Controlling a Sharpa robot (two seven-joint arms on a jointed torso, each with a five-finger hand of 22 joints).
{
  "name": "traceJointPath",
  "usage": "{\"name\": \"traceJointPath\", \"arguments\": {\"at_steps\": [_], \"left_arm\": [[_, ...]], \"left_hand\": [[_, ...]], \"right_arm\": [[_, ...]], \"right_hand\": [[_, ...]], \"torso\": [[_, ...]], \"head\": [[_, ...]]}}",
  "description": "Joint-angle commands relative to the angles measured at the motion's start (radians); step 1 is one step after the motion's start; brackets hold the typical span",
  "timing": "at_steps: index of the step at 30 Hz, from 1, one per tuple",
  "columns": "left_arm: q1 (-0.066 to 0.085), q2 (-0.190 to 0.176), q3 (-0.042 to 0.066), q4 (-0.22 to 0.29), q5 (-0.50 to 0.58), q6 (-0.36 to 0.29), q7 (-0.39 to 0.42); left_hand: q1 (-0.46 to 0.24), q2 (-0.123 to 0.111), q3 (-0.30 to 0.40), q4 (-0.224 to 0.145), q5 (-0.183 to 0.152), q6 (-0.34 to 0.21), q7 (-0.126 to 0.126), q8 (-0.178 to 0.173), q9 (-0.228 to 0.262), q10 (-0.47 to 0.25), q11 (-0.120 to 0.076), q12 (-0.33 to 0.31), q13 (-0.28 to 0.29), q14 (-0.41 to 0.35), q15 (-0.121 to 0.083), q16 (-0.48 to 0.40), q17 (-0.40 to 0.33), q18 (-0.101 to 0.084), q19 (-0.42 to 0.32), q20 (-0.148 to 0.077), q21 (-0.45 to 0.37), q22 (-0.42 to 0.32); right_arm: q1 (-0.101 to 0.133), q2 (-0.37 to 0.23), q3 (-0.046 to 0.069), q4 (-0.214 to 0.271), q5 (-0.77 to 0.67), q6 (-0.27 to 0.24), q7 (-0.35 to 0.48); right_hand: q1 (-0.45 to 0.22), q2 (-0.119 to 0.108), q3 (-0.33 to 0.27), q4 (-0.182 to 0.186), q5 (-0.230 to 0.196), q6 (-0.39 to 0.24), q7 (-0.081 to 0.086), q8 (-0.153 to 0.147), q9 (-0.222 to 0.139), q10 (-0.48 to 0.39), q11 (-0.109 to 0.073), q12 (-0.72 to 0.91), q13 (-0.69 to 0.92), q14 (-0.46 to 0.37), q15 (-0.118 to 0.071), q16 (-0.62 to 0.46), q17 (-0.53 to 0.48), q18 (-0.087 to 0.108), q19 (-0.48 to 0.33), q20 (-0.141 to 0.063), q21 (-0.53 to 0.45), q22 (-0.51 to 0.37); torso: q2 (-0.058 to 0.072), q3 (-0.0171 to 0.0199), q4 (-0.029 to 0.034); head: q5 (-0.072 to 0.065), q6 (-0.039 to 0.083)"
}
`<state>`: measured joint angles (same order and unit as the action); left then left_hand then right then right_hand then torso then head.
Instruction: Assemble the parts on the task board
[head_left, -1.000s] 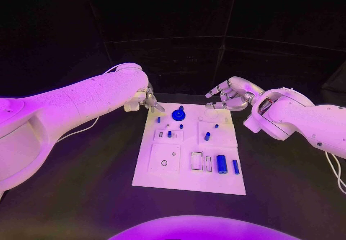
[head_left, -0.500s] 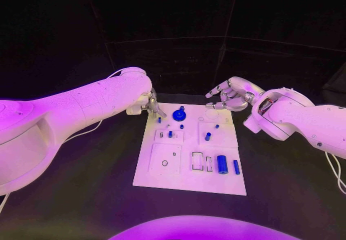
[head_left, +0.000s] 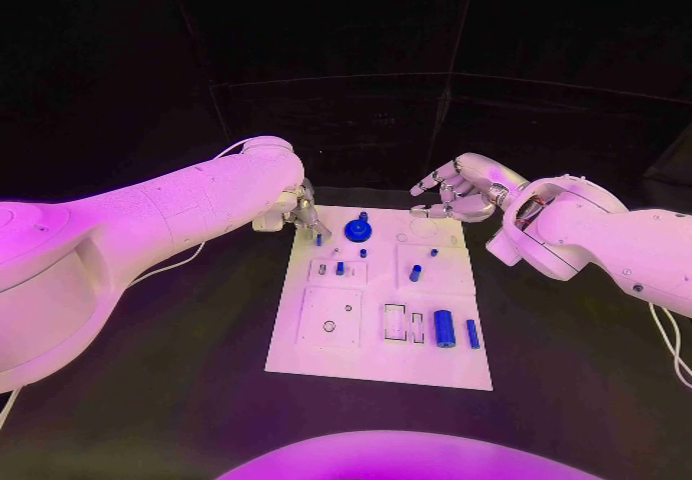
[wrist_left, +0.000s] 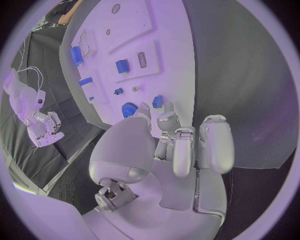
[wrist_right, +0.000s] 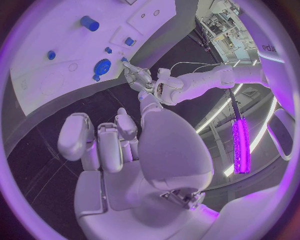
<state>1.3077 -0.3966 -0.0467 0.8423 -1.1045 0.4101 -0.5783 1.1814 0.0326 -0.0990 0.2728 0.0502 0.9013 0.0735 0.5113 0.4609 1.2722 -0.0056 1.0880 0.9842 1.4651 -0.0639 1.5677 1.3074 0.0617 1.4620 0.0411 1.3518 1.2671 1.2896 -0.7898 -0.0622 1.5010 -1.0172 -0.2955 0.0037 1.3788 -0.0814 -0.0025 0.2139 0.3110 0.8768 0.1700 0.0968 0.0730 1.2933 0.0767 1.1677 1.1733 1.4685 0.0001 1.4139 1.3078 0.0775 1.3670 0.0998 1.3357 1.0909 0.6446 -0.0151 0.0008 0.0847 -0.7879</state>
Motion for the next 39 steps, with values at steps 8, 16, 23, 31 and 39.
{"name": "traceJointPath", "arguments": {"at_steps": [8, 16, 23, 31, 39], "left_arm": [[-0.001, 0.006, 0.0, -0.008, -0.006, 0.003, 0.023], [-0.002, 0.007, 0.0, -0.009, -0.005, 0.0, 0.028], [-0.003, 0.009, 0.0, -0.011, 0.002, 0.0, 0.037], [-0.004, 0.01, 0.0, -0.011, 0.009, 0.005, 0.053], [-0.004, 0.006, 0.0, -0.008, 0.014, -0.019, 0.067]], "left_hand": [[0.029, 0.023, 0.006, -0.019, -0.003, 0.013, -0.001, -0.004, -0.008, 0.007, 0.002, 0.006, -0.001, 0.106, -0.006, 0.003, 0.263, 0.002, 0.017, -0.006, 0.007, 0.003], [0.049, 0.036, 0.013, -0.031, -0.003, 0.017, -0.001, -0.006, -0.014, 0.008, 0.002, 0.007, -0.001, 0.106, -0.006, 0.003, 0.263, 0.002, 0.017, -0.006, 0.009, 0.006], [0.105, 0.07, 0.045, -0.069, -0.002, 0.021, -0.003, -0.011, -0.023, 0.007, -0.001, 0.005, -0.004, 0.106, -0.008, 0.003, 0.263, 0.002, 0.017, -0.006, 0.009, 0.008], [0.186, 0.104, 0.104, -0.133, -0.002, 0.023, -0.011, -0.017, -0.033, 0.006, -0.008, 0.001, -0.007, 0.106, -0.012, 0.003, 0.263, 0.001, 0.017, -0.01, 0.011, 0.012], [0.256, 0.125, 0.193, -0.205, -0.002, 0.02, -0.013, -0.019, -0.037, 0.002, -0.01, -0.012, -0.016, 0.106, -0.015, 0.003, 0.263, 0.002, 0.015, -0.013, 0.008, 0.01]], "right_arm": [[0.002, 0.003, 0.001, 0.0, 0.003, -0.001, 0.009], [0.002, 0.004, 0.001, 0.0, 0.003, 0.0, 0.009], [0.002, 0.005, 0.001, -0.001, 0.003, 0.001, 0.009], [0.002, 0.006, 0.001, -0.002, 0.003, 0.003, 0.009], [0.002, 0.006, 0.001, -0.002, 0.003, 0.005, 0.008]], "right_hand": [[0.0, 0.007, -0.008, 0.001, 0.005, -0.007, -0.003, 0.003, -0.001, -0.006, 0.0, -0.002, -0.001, 0.045, -0.004, -0.006, 0.008, 0.014, -0.007, 0.0, -0.005, -0.002], [0.001, 0.009, -0.008, 0.001, 0.008, -0.007, -0.003, 0.004, -0.001, -0.006, 0.0, -0.002, -0.001, 0.045, -0.005, -0.006, 0.008, 0.015, -0.007, 0.0, -0.006, -0.002], [0.001, 0.009, -0.008, 0.001, 0.008, -0.007, -0.003, 0.004, -0.001, -0.006, 0.0, -0.002, -0.001, 0.045, -0.005, -0.006, 0.008, 0.015, -0.007, 0.0, -0.006, -0.002], [0.004, 0.01, -0.008, 0.0, 0.014, -0.007, -0.003, 0.005, -0.001, -0.005, -0.001, 0.0, 0.0, 0.045, -0.005, -0.007, 0.008, 0.014, -0.006, 0.0, -0.006, -0.002], [0.008, 0.012, -0.01, -0.001, 0.022, -0.006, -0.004, 0.006, 0.0, -0.006, -0.001, 0.0, 0.0, 0.045, -0.005, -0.008, 0.008, 0.014, -0.006, 0.0, -0.007, -0.002]], "torso": [[0.0, -0.0003, 0.0002], [0.0, -0.0003, 0.0003], [0.001, -0.0001, 0.0006], [0.0, 0.0, 0.0002], [-0.001, 0.0001, 0.0005]], "head": [[0.0, -0.003], [0.0, -0.004], [0.0, -0.006], [0.0, -0.008], [0.0, -0.008]]}}
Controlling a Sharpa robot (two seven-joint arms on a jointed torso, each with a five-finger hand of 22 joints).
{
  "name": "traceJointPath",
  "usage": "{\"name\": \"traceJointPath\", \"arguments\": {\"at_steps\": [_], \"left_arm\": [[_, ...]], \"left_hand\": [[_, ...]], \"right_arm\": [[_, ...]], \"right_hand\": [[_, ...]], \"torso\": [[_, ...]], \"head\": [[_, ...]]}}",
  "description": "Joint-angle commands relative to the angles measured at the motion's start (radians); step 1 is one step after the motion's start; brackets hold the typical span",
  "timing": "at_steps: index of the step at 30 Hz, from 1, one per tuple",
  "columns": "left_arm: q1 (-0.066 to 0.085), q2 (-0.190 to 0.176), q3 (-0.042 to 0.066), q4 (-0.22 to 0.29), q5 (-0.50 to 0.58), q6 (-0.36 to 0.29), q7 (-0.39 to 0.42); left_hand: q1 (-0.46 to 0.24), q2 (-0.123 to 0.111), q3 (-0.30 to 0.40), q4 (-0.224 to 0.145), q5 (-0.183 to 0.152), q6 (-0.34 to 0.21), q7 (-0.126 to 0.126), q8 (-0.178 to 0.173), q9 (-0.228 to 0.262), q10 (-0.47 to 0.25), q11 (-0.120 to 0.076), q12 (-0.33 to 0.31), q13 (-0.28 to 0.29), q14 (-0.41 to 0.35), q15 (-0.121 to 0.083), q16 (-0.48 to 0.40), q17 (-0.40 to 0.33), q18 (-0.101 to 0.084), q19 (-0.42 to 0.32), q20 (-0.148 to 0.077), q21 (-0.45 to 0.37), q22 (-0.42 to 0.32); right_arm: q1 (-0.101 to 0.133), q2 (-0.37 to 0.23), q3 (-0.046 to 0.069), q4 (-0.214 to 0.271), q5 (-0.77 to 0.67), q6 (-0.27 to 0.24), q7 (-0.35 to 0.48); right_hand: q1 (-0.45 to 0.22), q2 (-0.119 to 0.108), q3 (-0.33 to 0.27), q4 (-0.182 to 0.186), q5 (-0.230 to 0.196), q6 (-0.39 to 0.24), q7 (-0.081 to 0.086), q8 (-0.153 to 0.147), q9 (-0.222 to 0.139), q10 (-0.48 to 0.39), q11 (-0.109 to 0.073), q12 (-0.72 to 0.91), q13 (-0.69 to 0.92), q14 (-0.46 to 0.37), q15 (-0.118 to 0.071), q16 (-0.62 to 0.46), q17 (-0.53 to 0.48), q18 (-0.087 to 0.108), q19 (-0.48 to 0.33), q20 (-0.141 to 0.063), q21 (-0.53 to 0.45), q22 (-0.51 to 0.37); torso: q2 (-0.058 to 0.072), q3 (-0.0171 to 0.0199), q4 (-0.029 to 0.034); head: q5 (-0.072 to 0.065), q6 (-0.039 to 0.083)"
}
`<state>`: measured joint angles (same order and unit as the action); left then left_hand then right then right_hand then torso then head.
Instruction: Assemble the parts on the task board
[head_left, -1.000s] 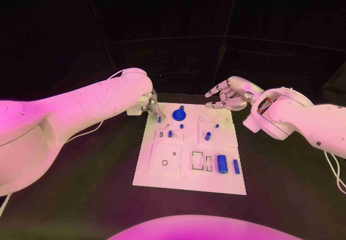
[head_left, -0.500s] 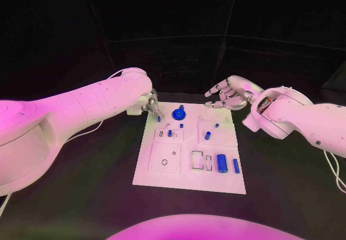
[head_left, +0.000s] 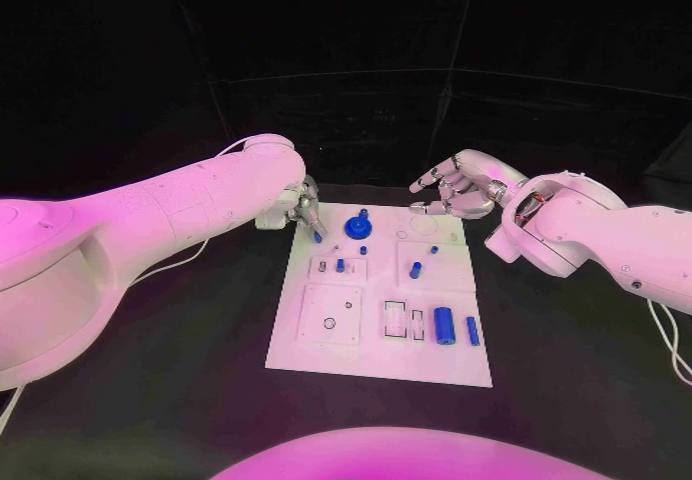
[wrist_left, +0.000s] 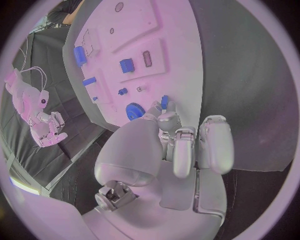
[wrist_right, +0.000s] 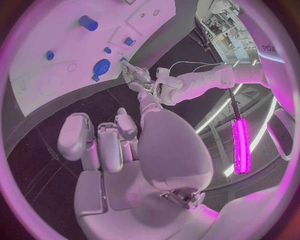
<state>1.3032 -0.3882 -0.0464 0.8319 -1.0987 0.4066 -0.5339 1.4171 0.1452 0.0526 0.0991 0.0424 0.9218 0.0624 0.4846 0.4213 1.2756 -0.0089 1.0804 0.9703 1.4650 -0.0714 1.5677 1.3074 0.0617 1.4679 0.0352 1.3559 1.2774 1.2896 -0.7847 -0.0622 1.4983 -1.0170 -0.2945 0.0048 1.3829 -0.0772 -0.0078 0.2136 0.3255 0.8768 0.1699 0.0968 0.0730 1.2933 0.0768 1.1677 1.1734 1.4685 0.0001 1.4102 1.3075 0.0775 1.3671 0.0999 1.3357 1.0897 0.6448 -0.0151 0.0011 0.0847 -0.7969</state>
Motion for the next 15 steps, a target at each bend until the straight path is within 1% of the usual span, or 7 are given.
{"name": "traceJointPath", "arguments": {"at_steps": [1, 5, 7, 10, 12, 14, 15], "left_arm": [[0.0, -0.005, 0.0, 0.005, 0.011, -0.022, 0.024], [0.0, -0.022, 0.0, 0.025, 0.037, -0.055, 0.025], [0.0, -0.037, 0.0, 0.045, 0.056, -0.077, 0.025], [0.001, -0.067, 0.0, 0.088, 0.09, -0.111, 0.02], [0.002, -0.084, 0.0, 0.115, 0.104, -0.128, 0.018], [0.003, -0.107, 0.0, 0.151, 0.117, -0.146, 0.014], [0.003, -0.119, 0.0, 0.169, 0.121, -0.155, 0.011]], "left_hand": [[0.018, 0.011, 0.051, -0.035, 0.006, -0.001, -0.001, 0.009, 0.003, -0.001, -0.006, -0.006, -0.003, 0.106, -0.006, 0.003, 0.263, 0.002, 0.009, -0.007, 0.003, 0.0], [0.01, -0.001, 0.098, -0.057, 0.006, -0.001, 0.0, 0.015, 0.006, 0.0, -0.005, -0.013, -0.009, 0.106, -0.006, 0.003, 0.263, 0.003, 0.008, -0.007, 0.0, -0.003], [0.001, -0.012, 0.131, -0.071, 0.004, -0.002, 0.001, 0.021, 0.009, 0.001, -0.005, -0.017, -0.013, 0.106, -0.005, 0.003, 0.263, 0.003, 0.008, -0.007, -0.001, -0.004], [-0.016, -0.028, 0.176, -0.086, 0.005, -0.003, 0.0, 0.029, 0.013, 0.003, -0.005, -0.021, -0.018, 0.106, -0.005, 0.003, 0.263, 0.003, 0.007, -0.006, -0.004, -0.006], [-0.038, -0.048, 0.217, -0.098, 0.005, -0.004, 0.001, 0.036, 0.016, 0.004, -0.006, -0.025, -0.023, 0.106, -0.004, 0.003, 0.263, 0.004, 0.008, -0.005, -0.005, -0.007], [-0.05, -0.052, 0.242, -0.102, 0.007, -0.003, 0.001, 0.041, 0.018, 0.006, -0.006, -0.026, -0.025, 0.106, -0.004, 0.003, 0.263, 0.004, 0.008, -0.005, -0.006, -0.008], [-0.063, -0.06, 0.264, -0.106, 0.006, -0.003, 0.0, 0.045, 0.02, 0.007, -0.006, -0.027, -0.027, 0.106, -0.004, 0.003, 0.263, 0.004, 0.008, -0.005, -0.007, -0.008]], "right_arm": [[0.002, 0.001, 0.001, 0.001, 0.003, 0.004, 0.007], [0.002, 0.0, 0.001, 0.0, 0.003, 0.005, 0.007], [0.002, 0.0, 0.001, 0.0, 0.003, 0.005, 0.006], [0.002, -0.001, 0.001, -0.001, 0.003, 0.005, 0.006], [0.002, -0.002, 0.001, -0.002, 0.003, 0.005, 0.006], [0.002, -0.002, 0.001, -0.002, 0.003, 0.006, 0.006], [0.002, -0.003, 0.001, -0.003, 0.003, 0.006, 0.006]], "right_hand": [[0.004, 0.007, -0.004, 0.0, 0.008, -0.006, -0.003, 0.006, 0.0, -0.006, -0.001, 0.0, 0.0, 0.045, -0.005, -0.004, 0.008, 0.014, -0.006, 0.0, -0.007, -0.001], [0.004, 0.008, -0.005, 0.0, 0.01, -0.006, -0.004, 0.006, 0.0, -0.006, -0.001, 0.0, -0.001, 0.046, -0.005, -0.004, 0.008, 0.014, -0.006, 0.0, -0.007, -0.001], [0.004, 0.008, -0.005, 0.0, 0.01, -0.006, -0.004, 0.007, 0.0, -0.006, -0.001, -0.001, -0.001, 0.046, -0.005, -0.004, 0.008, 0.014, -0.006, 0.0, -0.007, -0.001], [0.004, 0.008, -0.005, 0.0, 0.01, -0.006, -0.004, 0.007, 0.0, -0.006, -0.001, -0.001, -0.001, 0.046, -0.005, -0.004, 0.008, 0.014, -0.006, 0.0, -0.007, -0.001], [0.004, 0.008, -0.005, 0.0, 0.011, -0.006, -0.004, 0.007, 0.0, -0.006, -0.001, -0.001, -0.001, 0.046, -0.005, -0.004, 0.008, 0.014, -0.006, 0.0, -0.007, -0.001], [0.004, 0.008, -0.005, 0.0, 0.012, -0.006, -0.004, 0.007, 0.0, -0.006, -0.001, 0.0, -0.001, 0.046, -0.005, -0.004, 0.008, 0.014, -0.006, 0.0, -0.007, -0.002], [0.004, 0.008, -0.005, 0.0, 0.012, -0.006, -0.004, 0.007, 0.0, -0.006, -0.001, 0.0, -0.001, 0.046, -0.005, -0.004, 0.008, 0.014, -0.006, 0.0, -0.007, -0.002]], "torso": [[-0.001, 0.0001, 0.0001], [-0.001, 0.0, 0.0005], [-0.002, 0.0003, 0.0016], [-0.003, 0.0009, 0.0031], [-0.003, 0.0013, 0.0039], [-0.004, 0.0016, 0.0051], [-0.004, 0.002, 0.0059]], "head": [[0.0, 0.001], [0.0, 0.001], [0.0, 0.001], [-0.001, 0.002], [0.001, 0.002], [0.002, 0.003], [0.002, 0.002]]}}
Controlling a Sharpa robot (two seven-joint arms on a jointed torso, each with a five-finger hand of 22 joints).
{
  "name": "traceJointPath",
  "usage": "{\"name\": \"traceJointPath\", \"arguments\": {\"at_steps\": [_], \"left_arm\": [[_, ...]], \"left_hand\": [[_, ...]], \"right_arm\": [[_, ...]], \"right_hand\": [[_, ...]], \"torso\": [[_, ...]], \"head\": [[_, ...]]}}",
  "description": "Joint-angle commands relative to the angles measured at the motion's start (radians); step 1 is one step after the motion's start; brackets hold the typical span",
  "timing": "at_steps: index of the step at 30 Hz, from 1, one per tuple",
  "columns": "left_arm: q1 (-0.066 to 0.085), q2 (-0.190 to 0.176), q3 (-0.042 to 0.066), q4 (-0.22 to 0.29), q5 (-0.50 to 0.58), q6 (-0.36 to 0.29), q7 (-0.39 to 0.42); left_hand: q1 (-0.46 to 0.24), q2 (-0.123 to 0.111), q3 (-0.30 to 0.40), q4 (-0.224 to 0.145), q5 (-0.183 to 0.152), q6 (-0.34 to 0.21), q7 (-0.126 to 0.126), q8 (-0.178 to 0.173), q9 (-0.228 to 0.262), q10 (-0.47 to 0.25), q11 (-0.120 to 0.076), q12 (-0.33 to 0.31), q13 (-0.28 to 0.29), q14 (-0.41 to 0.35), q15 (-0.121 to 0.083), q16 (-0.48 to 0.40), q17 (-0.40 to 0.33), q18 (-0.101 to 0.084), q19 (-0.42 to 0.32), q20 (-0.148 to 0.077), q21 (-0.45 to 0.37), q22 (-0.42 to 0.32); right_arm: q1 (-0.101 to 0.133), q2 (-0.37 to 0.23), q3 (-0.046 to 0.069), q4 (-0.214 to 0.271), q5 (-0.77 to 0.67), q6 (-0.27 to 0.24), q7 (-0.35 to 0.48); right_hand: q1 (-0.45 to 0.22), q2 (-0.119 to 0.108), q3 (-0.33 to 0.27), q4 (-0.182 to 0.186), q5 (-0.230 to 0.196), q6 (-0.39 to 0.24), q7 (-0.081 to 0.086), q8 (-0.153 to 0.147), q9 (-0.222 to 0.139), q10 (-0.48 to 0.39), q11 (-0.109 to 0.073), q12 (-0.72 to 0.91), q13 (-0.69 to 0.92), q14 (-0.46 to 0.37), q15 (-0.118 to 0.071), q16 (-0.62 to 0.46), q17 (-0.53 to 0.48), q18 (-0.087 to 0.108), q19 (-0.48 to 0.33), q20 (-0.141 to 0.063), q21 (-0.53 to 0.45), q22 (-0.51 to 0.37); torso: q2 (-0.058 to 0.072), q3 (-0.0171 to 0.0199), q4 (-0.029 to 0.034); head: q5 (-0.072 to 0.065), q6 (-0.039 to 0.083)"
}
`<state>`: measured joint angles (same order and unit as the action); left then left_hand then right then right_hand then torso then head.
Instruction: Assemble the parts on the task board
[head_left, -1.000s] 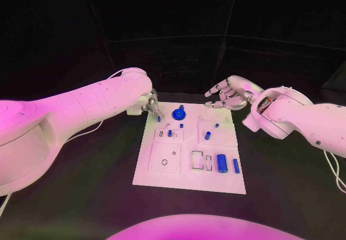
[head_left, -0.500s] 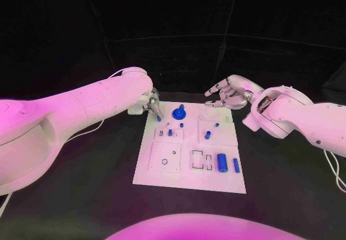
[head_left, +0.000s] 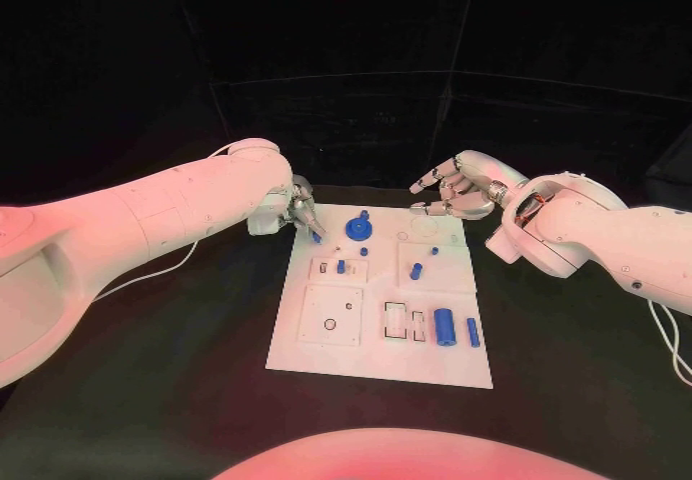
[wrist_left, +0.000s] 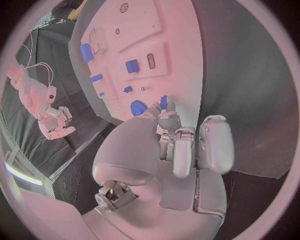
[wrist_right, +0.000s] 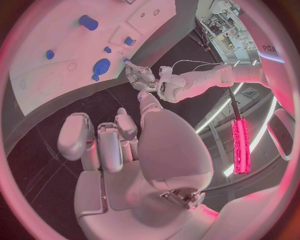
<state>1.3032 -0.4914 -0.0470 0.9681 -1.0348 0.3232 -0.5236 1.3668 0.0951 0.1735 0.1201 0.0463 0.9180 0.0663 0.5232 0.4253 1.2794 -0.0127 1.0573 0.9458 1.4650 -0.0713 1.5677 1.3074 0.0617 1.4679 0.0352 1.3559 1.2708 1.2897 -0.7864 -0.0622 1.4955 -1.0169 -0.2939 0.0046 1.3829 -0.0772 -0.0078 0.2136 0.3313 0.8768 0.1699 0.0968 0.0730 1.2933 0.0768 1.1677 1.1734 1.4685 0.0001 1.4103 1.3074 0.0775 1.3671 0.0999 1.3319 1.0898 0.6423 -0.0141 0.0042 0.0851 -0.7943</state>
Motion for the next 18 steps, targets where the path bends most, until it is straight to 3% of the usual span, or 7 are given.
{"name": "traceJointPath", "arguments": {"at_steps": [1, 2, 6, 8, 14, 18], "left_arm": [[0.004, -0.028, 0.001, 0.052, 0.061, -0.08, -0.001], [0.004, -0.039, 0.001, 0.07, 0.066, -0.089, -0.004], [0.004, -0.085, 0.0, 0.146, 0.088, -0.126, -0.013], [0.004, -0.104, 0.0, 0.176, 0.093, -0.14, -0.015], [-0.001, -0.152, -0.006, 0.255, 0.078, -0.181, -0.012], [-0.006, -0.174, -0.017, 0.293, 0.048, -0.197, -0.007]], "left_hand": [[-0.032, -0.021, 0.176, -0.133, 0.002, -0.001, -0.004, 0.012, 0.018, 0.006, -0.002, -0.005, -0.004, 0.106, -0.005, 0.003, 0.263, 0.004, 0.008, -0.005, -0.007, -0.001], [-0.061, -0.038, 0.225, -0.141, 0.002, -0.004, -0.004, 0.019, 0.021, 0.009, -0.002, -0.006, -0.007, 0.106, -0.005, 0.003, 0.263, 0.004, 0.009, -0.005, -0.008, -0.001], [-0.1, -0.063, 0.293, -0.153, 0.002, -0.003, -0.005, 0.036, 0.028, 0.013, -0.005, -0.005, -0.009, 0.106, -0.006, 0.003, 0.263, 0.004, 0.009, -0.005, -0.01, 0.0], [-0.141, -0.086, 0.363, -0.164, 0.003, -0.009, -0.01, 0.052, 0.036, 0.018, 0.0, -0.005, -0.012, 0.106, -0.008, 0.003, 0.263, 0.004, 0.011, -0.007, -0.01, 0.001], [-0.147, -0.091, 0.378, -0.17, 0.004, -0.009, -0.007, 0.058, 0.038, 0.018, -0.005, -0.005, -0.013, 0.106, -0.007, 0.003, 0.263, 0.004, 0.011, -0.006, -0.011, 0.002], [-0.151, -0.096, 0.388, -0.174, 0.004, -0.01, -0.008, 0.062, 0.04, 0.019, -0.005, -0.005, -0.014, 0.106, -0.007, 0.003, 0.263, 0.004, 0.011, -0.006, -0.01, 0.003]], "right_arm": [[0.002, -0.001, 0.001, 0.0, 0.004, 0.005, 0.006], [0.002, -0.001, 0.001, 0.0, 0.004, 0.005, 0.006], [0.002, -0.002, 0.001, -0.001, 0.005, 0.006, 0.007], [0.002, -0.003, 0.001, 0.0, 0.006, 0.006, 0.007], [0.002, -0.003, 0.0, -0.002, 0.007, 0.006, 0.007], [0.002, -0.002, 0.0, -0.003, 0.007, 0.007, 0.007]], "right_hand": [[0.004, 0.008, -0.005, 0.0, 0.006, -0.006, -0.004, 0.007, 0.0, -0.006, -0.001, 0.0, -0.001, 0.046, -0.005, -0.004, 0.008, 0.014, -0.006, 0.0, -0.003, -0.002], [0.004, 0.008, -0.005, 0.0, 0.006, -0.006, -0.004, 0.007, 0.0, -0.006, -0.001, 0.0, -0.001, 0.046, -0.005, -0.004, 0.008, 0.014, -0.006, 0.0, -0.003, -0.002], [0.004, 0.008, -0.005, 0.0, 0.006, -0.006, -0.004, 0.007, 0.0, -0.006, -0.001, 0.0, -0.001, 0.046, -0.005, -0.004, 0.008, 0.014, -0.006, 0.0, -0.003, -0.002], [0.004, 0.008, -0.005, 0.0, 0.006, -0.006, -0.004, 0.007, 0.0, -0.006, -0.001, 0.0, -0.001, 0.046, -0.005, -0.004, 0.008, 0.014, -0.006, 0.0, -0.003, -0.002], [0.004, 0.008, -0.005, 0.0, 0.006, -0.006, -0.004, 0.007, 0.0, -0.006, -0.001, 0.0, -0.001, 0.046, -0.005, -0.004, 0.008, 0.014, -0.006, 0.0, -0.003, -0.002], [0.004, 0.008, -0.005, 0.0, 0.006, -0.006, -0.004, 0.007, 0.0, -0.006, -0.001, 0.0, -0.001, 0.046, -0.005, -0.004, 0.008, 0.014, -0.006, 0.0, -0.003, -0.002]], "torso": [[-0.001, 0.0006, 0.0019], [-0.001, 0.0004, 0.0013], [-0.001, 0.001, 0.0017], [0.001, 0.0006, -0.0006], [-0.001, 0.0004, -0.0006], [0.0, -0.0014, 0.0015]], "head": [[0.002, -0.001], [0.003, 0.0], [0.005, 0.0], [0.006, 0.002], [0.006, 0.001], [0.006, 0.0]]}}
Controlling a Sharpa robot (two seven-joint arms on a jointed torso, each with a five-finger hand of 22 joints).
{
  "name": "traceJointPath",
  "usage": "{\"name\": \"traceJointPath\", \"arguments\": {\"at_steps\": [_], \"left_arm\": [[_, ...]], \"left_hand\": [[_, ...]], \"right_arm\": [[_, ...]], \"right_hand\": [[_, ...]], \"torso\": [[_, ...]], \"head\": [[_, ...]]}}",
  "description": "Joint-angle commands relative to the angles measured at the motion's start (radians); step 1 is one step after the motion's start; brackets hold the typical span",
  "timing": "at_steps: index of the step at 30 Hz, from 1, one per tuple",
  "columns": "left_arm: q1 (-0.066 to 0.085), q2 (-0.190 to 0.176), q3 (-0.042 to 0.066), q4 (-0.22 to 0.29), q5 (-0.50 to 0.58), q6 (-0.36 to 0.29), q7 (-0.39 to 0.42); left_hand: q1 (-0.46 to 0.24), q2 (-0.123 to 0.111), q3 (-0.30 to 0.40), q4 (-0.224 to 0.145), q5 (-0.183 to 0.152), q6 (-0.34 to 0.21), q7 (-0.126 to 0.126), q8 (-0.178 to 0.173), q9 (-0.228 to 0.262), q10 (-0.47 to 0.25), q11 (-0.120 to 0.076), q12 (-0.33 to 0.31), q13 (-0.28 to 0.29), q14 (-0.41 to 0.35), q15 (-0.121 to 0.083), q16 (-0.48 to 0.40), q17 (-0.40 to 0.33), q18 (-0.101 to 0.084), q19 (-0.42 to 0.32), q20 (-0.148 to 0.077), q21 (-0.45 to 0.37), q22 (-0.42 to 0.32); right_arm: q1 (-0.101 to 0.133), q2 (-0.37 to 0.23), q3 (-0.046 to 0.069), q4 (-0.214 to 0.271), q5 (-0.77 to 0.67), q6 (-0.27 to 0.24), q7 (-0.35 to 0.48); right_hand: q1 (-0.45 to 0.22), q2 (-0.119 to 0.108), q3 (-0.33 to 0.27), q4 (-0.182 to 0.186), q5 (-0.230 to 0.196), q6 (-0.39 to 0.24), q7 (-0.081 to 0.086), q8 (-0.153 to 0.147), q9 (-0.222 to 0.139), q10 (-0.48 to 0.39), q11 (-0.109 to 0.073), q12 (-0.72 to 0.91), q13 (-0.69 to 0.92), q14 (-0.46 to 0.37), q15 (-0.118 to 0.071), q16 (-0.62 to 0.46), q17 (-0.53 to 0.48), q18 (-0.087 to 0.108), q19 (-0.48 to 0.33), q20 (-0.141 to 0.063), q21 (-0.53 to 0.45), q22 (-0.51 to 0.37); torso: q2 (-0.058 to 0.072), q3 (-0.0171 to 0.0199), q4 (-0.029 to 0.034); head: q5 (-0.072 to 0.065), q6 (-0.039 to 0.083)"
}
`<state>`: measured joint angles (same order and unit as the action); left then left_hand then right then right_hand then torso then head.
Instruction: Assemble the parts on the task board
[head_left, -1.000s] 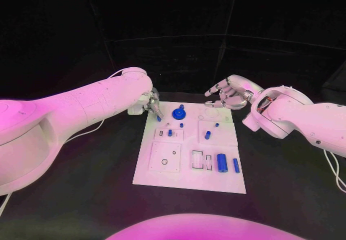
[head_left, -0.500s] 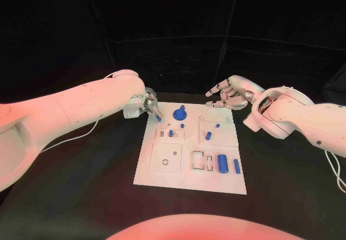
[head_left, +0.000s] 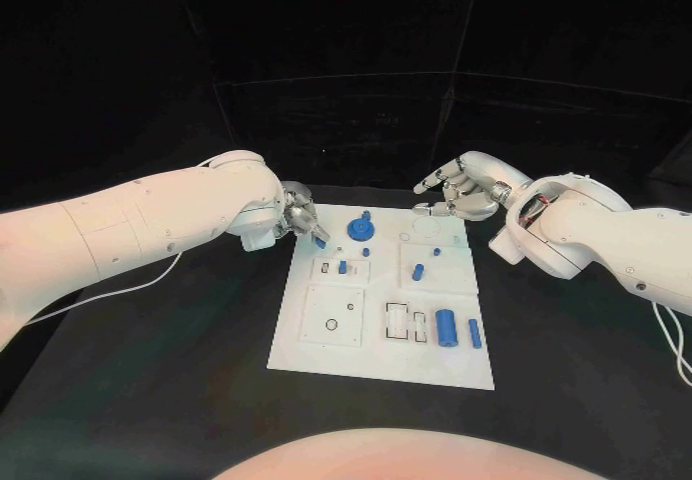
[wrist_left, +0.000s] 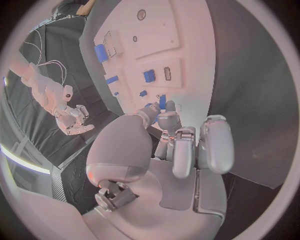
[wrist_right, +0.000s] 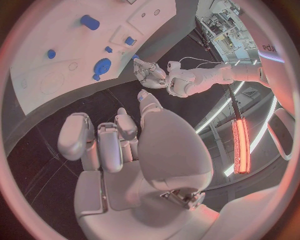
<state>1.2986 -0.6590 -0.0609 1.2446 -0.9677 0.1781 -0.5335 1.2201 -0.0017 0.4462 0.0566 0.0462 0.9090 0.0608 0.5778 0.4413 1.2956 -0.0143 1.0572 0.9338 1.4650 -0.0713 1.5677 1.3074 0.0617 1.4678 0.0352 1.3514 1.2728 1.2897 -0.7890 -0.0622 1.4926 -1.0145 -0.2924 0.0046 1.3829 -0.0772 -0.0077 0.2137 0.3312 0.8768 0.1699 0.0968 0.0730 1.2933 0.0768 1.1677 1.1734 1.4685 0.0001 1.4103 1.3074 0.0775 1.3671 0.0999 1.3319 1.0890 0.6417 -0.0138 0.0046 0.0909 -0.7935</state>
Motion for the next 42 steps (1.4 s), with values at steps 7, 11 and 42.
{"name": "traceJointPath", "arguments": {"at_steps": [7, 11, 42], "left_arm": [[-0.017, -0.023, -0.013, 0.054, -0.049, -0.067, 0.007], [-0.025, -0.024, -0.014, 0.066, -0.07, -0.071, 0.01], [-0.048, -0.009, -0.022, 0.069, -0.105, -0.037, -0.005]], "left_hand": [[-0.007, -0.003, 0.123, -0.113, 0.004, -0.001, -0.002, 0.01, 0.026, 0.004, -0.004, -0.004, -0.001, 0.106, -0.007, 0.003, 0.263, 0.004, 0.012, -0.006, -0.005, 0.002], [-0.008, -0.004, 0.126, -0.114, 0.004, -0.001, -0.003, 0.012, 0.026, 0.005, -0.004, -0.004, -0.001, 0.106, -0.008, 0.003, 0.263, 0.004, 0.012, -0.007, -0.005, 0.003], [-0.014, -0.012, 0.141, -0.119, 0.005, -0.001, -0.003, 0.019, 0.03, 0.008, -0.005, -0.001, 0.002, 0.106, -0.008, 0.003, 0.263, 0.004, 0.013, -0.007, -0.004, 0.004]], "right_arm": [[0.002, 0.003, 0.0, -0.002, 0.005, 0.004, 0.01], [0.002, 0.003, 0.0, -0.004, 0.005, 0.004, 0.01], [0.002, 0.004, 0.0, -0.004, 0.007, 0.006, 0.013]], "right_hand": [[0.004, 0.008, -0.006, 0.0, 0.009, -0.006, -0.004, 0.007, 0.0, -0.007, -0.001, -0.002, -0.002, 0.045, -0.005, -0.005, 0.007, 0.015, -0.007, -0.001, -0.004, -0.003], [0.004, 0.008, -0.006, 0.0, 0.009, -0.006, -0.004, 0.007, 0.0, -0.007, -0.001, -0.002, -0.002, 0.045, -0.005, -0.006, 0.007, 0.015, -0.007, -0.001, -0.005, -0.003], [0.004, 0.008, -0.007, 0.001, 0.01, -0.006, -0.004, 0.007, 0.0, -0.008, -0.001, -0.003, -0.003, 0.045, -0.005, -0.007, 0.004, 0.015, -0.008, -0.001, -0.006, -0.006]], "torso": [[0.001, -0.002, 0.0002], [0.001, -0.0019, -0.0007], [0.001, -0.0012, -0.0004]], "head": [[0.003, -0.001], [0.004, 0.0], [0.004, -0.004]]}}
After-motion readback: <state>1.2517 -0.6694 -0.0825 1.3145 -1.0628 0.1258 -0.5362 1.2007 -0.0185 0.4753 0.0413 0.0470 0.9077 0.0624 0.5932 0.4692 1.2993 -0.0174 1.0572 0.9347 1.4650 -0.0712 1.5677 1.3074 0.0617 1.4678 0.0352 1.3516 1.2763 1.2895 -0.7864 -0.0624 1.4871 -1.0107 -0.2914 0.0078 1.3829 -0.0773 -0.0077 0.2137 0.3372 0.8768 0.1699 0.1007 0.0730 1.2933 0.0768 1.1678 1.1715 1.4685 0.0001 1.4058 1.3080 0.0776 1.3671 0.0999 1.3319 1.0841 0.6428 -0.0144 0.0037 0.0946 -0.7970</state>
